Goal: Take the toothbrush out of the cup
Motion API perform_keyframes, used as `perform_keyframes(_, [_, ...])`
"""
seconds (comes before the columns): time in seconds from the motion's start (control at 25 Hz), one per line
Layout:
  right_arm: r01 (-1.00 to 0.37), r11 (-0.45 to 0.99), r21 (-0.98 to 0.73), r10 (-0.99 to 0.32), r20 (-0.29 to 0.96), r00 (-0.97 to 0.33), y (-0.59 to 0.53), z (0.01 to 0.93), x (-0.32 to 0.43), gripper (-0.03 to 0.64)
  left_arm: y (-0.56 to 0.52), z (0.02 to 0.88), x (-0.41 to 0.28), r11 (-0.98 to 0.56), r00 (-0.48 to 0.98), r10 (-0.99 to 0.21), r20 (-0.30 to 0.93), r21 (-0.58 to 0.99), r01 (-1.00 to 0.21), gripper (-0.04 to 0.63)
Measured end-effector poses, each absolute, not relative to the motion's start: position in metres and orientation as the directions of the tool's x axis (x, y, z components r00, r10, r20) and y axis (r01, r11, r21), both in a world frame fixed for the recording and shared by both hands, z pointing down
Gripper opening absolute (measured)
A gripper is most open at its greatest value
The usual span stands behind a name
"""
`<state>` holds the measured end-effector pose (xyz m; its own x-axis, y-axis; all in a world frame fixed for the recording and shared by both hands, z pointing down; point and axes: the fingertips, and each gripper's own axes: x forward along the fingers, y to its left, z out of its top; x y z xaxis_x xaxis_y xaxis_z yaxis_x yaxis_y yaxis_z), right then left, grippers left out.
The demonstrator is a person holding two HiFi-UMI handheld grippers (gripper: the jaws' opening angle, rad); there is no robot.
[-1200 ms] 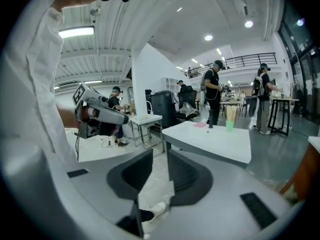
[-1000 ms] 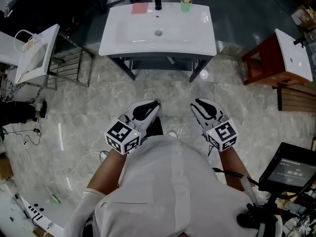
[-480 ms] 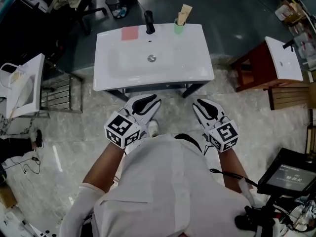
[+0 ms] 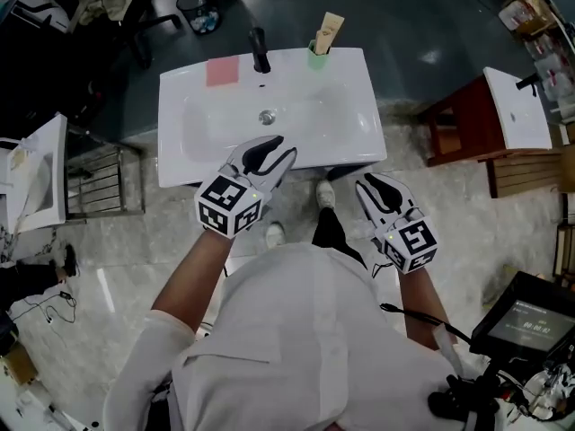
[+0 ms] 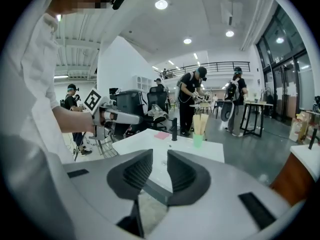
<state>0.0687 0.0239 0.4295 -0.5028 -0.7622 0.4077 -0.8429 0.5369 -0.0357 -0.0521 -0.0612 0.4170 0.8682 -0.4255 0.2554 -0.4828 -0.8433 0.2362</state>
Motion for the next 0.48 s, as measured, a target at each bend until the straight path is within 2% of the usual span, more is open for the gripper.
perform_keyframes(0.48, [-0.763, 0.645, -0.045, -0.685, 0.408, -0.603, -0.089, 0.432, 0.156, 0.074, -0.221, 0.425, 0.031, -0.741, 0.751, -0.589, 0.3, 0.17, -0.649, 0.161])
